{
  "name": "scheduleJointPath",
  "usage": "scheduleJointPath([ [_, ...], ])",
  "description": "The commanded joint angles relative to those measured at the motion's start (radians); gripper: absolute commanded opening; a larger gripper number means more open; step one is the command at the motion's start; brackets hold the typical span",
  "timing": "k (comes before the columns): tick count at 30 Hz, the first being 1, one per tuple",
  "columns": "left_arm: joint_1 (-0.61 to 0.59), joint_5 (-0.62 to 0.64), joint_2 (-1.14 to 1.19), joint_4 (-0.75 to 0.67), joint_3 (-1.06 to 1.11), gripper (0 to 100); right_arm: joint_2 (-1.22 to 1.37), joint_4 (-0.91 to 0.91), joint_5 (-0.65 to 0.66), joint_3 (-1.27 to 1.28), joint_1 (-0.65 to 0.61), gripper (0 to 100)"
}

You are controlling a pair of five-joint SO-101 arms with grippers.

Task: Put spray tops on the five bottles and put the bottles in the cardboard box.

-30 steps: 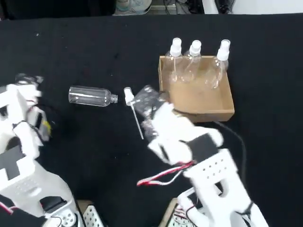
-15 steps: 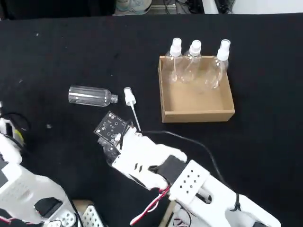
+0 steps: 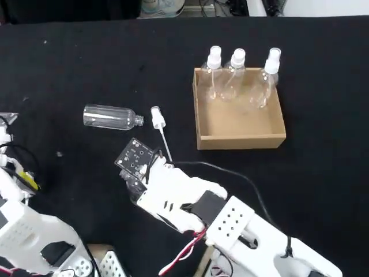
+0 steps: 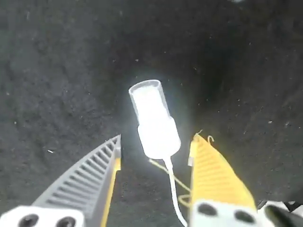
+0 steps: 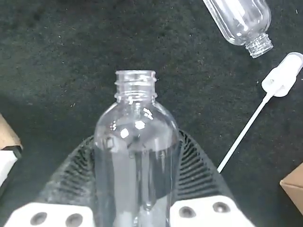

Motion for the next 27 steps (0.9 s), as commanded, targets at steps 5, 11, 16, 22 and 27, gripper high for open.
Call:
scheduleJointPath([
  [5,0.044,0.008,0.026,-0.011,0.030,22,-0.027,-0.023,-0.006,-0.004,-0.015,1.1],
  [11,0.068,0.176,0.115,-0.061,0.022,22,-0.030,-0.021,-0.006,-0.002,-0.015,1.1],
  [16,0.073,0.216,0.117,-0.049,0.019,17,-0.030,-0.021,-0.006,-0.002,-0.015,1.1],
  [22,0.067,0.218,0.114,0.086,-0.067,4,-0.028,-0.029,-0.006,-0.004,-0.017,1.1],
  [27,0.038,0.261,0.011,0.164,-0.130,3,-0.027,-0.089,-0.008,-0.004,-0.017,1.1],
])
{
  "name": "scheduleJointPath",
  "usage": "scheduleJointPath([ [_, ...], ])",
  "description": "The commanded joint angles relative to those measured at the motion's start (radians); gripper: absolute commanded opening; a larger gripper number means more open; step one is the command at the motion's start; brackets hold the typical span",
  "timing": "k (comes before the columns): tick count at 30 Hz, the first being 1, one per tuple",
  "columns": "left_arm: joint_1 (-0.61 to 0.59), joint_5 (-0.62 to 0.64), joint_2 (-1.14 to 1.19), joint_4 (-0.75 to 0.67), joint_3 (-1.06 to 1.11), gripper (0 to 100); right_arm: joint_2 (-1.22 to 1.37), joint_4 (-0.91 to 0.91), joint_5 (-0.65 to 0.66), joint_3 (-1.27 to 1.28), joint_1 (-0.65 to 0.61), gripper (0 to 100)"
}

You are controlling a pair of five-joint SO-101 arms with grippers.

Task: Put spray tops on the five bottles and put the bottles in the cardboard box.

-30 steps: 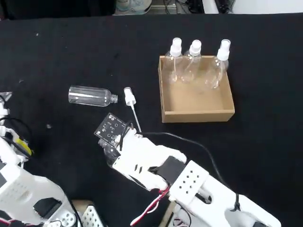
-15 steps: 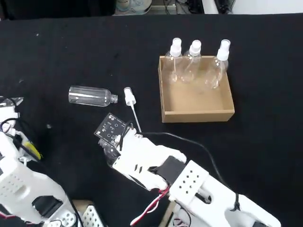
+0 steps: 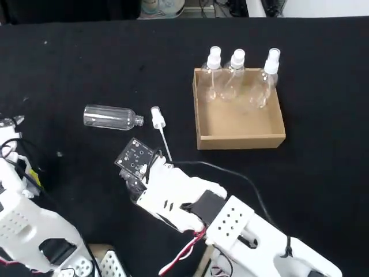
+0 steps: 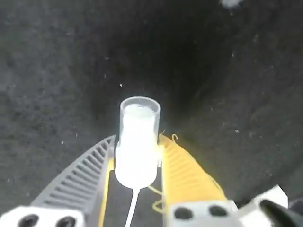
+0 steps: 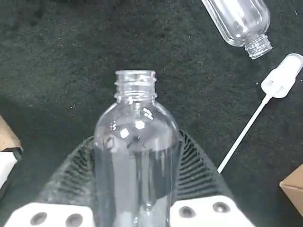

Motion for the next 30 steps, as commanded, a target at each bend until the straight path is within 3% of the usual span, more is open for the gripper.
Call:
scheduleJointPath([
  [1,-0.019,0.071,-0.144,0.052,-0.071,3,-0.027,-0.107,-0.008,0.005,-0.017,1.1],
  [5,0.005,0.206,-0.310,0.049,-0.051,3,-0.027,-0.287,-0.008,0.038,-0.017,1.1],
  [12,0.171,0.526,-0.628,0.057,-0.059,3,-0.025,-0.491,-0.014,0.058,-0.017,1.1],
  [17,0.325,0.743,-0.804,0.049,-0.084,3,-0.027,-0.568,-0.181,0.096,-0.011,1.1],
  [26,0.621,1.026,-0.888,0.049,-0.343,3,-0.028,-0.756,-0.158,0.209,-0.009,1.1],
  [30,0.759,1.074,-0.888,0.049,-0.481,3,-0.030,-0.789,-0.161,0.228,0.018,1.1],
])
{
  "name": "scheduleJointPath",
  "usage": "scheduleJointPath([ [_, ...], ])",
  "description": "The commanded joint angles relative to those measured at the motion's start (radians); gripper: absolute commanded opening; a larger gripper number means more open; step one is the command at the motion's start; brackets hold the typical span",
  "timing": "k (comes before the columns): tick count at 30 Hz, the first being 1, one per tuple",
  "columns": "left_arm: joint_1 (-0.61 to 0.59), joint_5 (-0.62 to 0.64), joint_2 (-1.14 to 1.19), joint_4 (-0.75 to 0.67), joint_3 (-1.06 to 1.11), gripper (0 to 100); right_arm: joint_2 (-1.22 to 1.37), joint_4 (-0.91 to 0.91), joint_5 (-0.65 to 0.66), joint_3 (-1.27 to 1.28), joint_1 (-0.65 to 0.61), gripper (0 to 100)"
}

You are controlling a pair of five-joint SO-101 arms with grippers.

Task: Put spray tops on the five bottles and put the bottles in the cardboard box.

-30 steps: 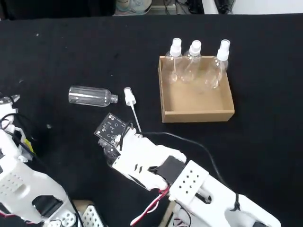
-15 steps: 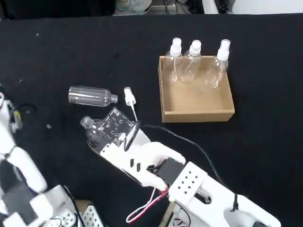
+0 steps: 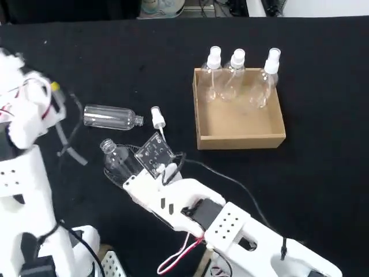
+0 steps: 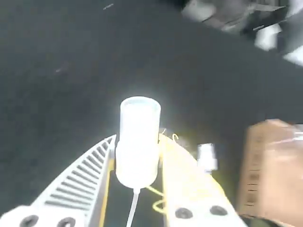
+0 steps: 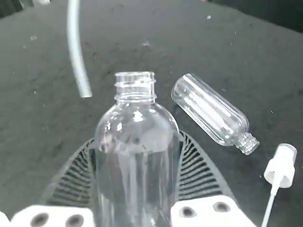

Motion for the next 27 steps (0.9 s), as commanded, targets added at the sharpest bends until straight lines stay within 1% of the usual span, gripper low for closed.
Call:
scheduleJointPath([
  [1,0.154,0.054,-0.031,-0.006,-0.203,3,-0.031,-0.044,-0.005,-0.005,0.031,1.1],
  [6,0.232,0.052,-0.029,-0.014,-0.278,3,-0.033,-0.041,-0.008,-0.004,0.043,1.1],
  [10,0.237,0.049,-0.031,-0.089,-0.268,3,-0.028,-0.041,-0.008,-0.004,0.043,1.1],
  [13,0.240,0.046,-0.031,-0.083,-0.259,3,-0.028,-0.041,-0.005,-0.004,0.044,1.1],
  [15,0.240,0.020,-0.031,-0.061,-0.242,3,-0.028,-0.041,-0.005,-0.004,0.044,1.1],
  [19,0.232,-0.015,-0.031,-0.061,-0.189,3,-0.033,-0.041,-0.006,-0.004,0.044,1.1],
  [27,0.239,-0.008,-0.037,-0.061,-0.096,3,-0.035,-0.046,-0.006,-0.004,0.044,1.1],
])
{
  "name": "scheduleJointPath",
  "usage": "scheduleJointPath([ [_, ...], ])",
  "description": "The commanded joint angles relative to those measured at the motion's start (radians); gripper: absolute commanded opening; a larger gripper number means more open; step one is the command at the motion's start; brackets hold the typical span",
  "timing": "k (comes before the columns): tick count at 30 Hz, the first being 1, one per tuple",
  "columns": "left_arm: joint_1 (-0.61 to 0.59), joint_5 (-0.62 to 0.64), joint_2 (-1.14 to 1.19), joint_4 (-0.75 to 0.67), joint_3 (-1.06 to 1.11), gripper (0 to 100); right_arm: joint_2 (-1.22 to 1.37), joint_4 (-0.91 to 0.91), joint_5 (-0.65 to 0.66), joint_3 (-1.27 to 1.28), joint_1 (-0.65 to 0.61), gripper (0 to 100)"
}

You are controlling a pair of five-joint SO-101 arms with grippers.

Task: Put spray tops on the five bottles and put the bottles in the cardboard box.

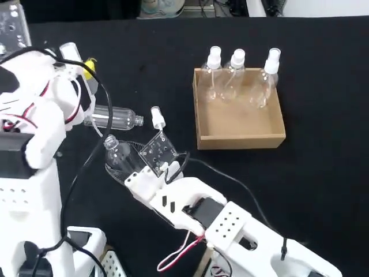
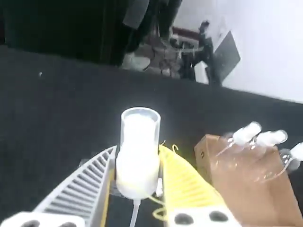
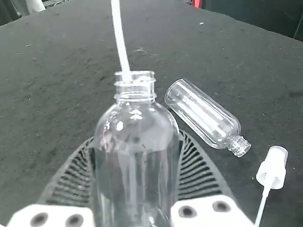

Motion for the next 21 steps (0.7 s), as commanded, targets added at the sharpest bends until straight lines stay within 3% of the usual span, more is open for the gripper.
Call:
scheduleJointPath([
  [1,0.008,-0.011,-0.023,-0.005,0.033,3,-0.035,-0.032,-0.006,-0.004,0.021,1.1],
  [13,0.018,-0.011,-0.020,-0.006,0.058,3,-0.036,-0.034,-0.006,-0.008,0.021,1.1],
  [21,0.117,-0.011,-0.023,0.029,0.154,3,-0.036,-0.035,-0.005,-0.019,0.021,1.1],
])
